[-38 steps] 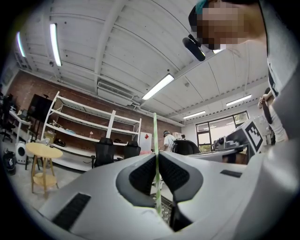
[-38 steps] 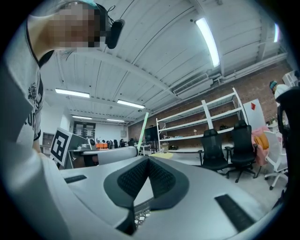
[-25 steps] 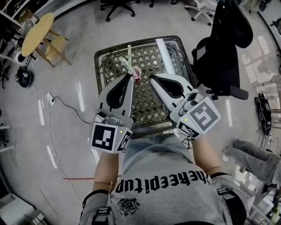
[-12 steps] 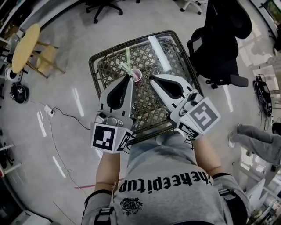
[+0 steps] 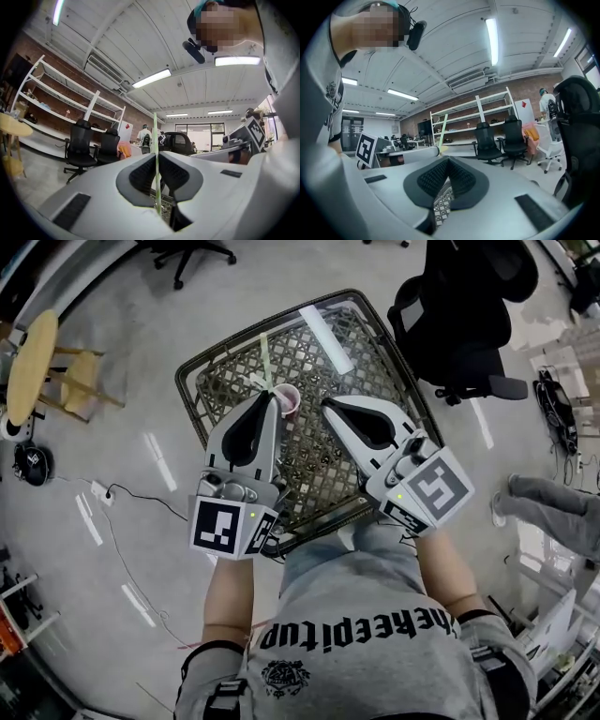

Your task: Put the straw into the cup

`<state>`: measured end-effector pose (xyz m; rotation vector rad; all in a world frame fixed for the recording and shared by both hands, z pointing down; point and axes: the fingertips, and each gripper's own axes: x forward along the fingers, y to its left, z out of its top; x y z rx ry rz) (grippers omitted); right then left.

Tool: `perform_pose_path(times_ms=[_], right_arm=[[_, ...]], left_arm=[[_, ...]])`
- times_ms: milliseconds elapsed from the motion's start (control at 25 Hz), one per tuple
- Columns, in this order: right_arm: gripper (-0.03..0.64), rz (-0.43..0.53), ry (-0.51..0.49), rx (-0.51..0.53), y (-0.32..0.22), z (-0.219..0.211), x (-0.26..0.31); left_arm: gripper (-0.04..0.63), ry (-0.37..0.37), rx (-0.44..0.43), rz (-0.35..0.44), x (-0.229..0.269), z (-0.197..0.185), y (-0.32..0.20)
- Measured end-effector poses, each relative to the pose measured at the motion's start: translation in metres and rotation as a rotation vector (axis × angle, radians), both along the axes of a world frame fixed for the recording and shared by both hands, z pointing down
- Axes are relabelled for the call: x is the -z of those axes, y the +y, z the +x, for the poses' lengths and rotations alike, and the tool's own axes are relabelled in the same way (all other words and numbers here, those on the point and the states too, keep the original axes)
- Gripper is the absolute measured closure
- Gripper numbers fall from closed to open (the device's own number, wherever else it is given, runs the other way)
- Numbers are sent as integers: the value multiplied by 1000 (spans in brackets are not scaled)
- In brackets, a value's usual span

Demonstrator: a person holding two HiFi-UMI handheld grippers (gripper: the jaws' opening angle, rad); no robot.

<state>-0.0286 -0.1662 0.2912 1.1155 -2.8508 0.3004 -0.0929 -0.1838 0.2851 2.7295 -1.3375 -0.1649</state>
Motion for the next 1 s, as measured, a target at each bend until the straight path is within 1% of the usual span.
perform_pose_path(times_ms=[160,440,600,840,1000], right_arm=[[607,-12,15,-23,-5,-4,-10],[607,-39,6,-33,-15,-11,-31],[607,-52,4,-39,-16,-14,-41],[607,-75,-4,-47,-17,-13,-54],[607,-82,0,-48,-19,-14,-61]], left_arm=[[543,27,-30,-9,-11,-4,-9],[543,37,-55,4,-29,-7,-23],[543,19,-52,26,-41,-7,-26],[543,75,-47,44,-54,-9,-28],[543,83,-39,44,-66,-10,-33]])
